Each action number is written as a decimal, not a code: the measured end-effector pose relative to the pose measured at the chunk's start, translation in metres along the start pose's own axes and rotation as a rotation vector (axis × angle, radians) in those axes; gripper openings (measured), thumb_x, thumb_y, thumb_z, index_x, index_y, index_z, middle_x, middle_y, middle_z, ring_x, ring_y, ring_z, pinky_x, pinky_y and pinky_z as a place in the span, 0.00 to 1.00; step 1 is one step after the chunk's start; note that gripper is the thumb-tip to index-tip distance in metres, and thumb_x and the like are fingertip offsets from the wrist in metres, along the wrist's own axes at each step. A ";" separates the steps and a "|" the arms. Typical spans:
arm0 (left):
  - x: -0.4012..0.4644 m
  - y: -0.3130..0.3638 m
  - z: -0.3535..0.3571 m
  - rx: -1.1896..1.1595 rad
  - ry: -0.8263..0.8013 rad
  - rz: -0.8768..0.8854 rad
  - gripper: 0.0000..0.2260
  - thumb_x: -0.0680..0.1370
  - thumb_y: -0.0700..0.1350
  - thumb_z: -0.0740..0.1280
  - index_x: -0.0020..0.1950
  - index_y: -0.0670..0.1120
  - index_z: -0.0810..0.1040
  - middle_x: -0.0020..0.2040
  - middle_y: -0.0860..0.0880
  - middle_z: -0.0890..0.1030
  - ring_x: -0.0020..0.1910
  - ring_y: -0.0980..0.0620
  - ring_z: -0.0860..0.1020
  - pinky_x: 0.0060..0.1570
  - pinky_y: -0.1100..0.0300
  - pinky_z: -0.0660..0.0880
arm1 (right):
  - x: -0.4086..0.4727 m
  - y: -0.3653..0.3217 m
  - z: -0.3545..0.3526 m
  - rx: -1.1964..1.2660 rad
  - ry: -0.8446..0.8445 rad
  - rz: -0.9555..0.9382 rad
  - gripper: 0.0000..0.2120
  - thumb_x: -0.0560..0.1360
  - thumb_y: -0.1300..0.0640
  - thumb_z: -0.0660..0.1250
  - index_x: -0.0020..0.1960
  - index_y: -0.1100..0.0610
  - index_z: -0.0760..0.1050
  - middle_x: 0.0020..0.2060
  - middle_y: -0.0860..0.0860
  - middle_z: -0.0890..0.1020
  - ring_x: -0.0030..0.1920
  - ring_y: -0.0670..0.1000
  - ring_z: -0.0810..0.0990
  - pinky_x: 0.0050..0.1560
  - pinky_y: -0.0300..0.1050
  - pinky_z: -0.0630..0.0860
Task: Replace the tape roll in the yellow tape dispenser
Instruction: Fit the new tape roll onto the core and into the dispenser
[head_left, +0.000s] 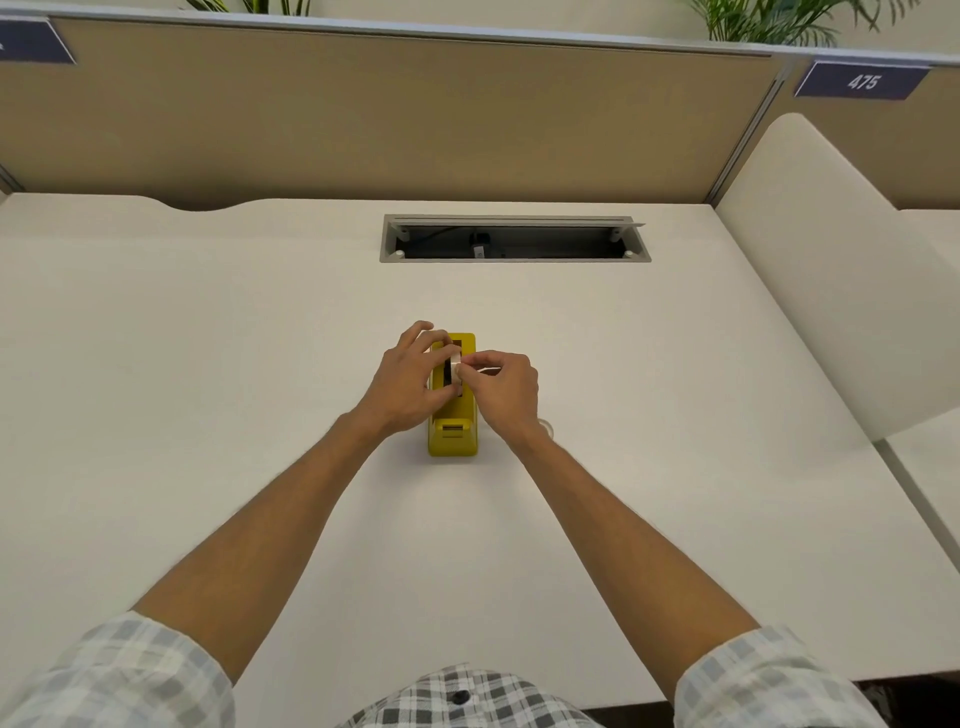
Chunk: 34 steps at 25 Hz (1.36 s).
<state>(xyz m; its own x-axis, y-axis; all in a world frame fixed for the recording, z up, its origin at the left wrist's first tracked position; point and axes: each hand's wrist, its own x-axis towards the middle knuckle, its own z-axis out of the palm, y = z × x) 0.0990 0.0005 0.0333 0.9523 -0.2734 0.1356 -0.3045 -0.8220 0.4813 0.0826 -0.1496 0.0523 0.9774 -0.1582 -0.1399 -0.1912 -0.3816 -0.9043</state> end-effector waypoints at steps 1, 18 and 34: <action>0.001 0.000 0.000 0.008 -0.003 0.002 0.20 0.76 0.55 0.67 0.67 0.51 0.74 0.70 0.51 0.69 0.74 0.50 0.57 0.64 0.44 0.64 | 0.000 0.000 0.000 0.001 0.002 0.000 0.07 0.69 0.53 0.71 0.46 0.51 0.85 0.38 0.45 0.86 0.41 0.46 0.83 0.46 0.46 0.80; -0.001 0.001 -0.007 -0.071 -0.016 -0.113 0.20 0.71 0.57 0.72 0.62 0.58 0.74 0.72 0.50 0.66 0.68 0.42 0.67 0.62 0.46 0.68 | -0.005 0.001 -0.002 -0.134 -0.017 -0.116 0.11 0.71 0.50 0.70 0.52 0.49 0.84 0.45 0.44 0.85 0.45 0.45 0.83 0.50 0.50 0.80; 0.003 0.002 -0.012 -0.062 -0.009 -0.026 0.20 0.75 0.55 0.69 0.64 0.50 0.77 0.67 0.54 0.75 0.74 0.51 0.59 0.69 0.45 0.58 | 0.014 0.001 -0.020 -0.681 -0.109 -0.677 0.10 0.80 0.51 0.64 0.54 0.49 0.83 0.51 0.47 0.82 0.53 0.50 0.78 0.42 0.46 0.75</action>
<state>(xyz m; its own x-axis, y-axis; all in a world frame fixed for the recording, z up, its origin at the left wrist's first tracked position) 0.1011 0.0039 0.0455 0.9595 -0.2572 0.1146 -0.2776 -0.7965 0.5371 0.0938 -0.1701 0.0574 0.8960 0.3618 0.2576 0.4386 -0.8123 -0.3845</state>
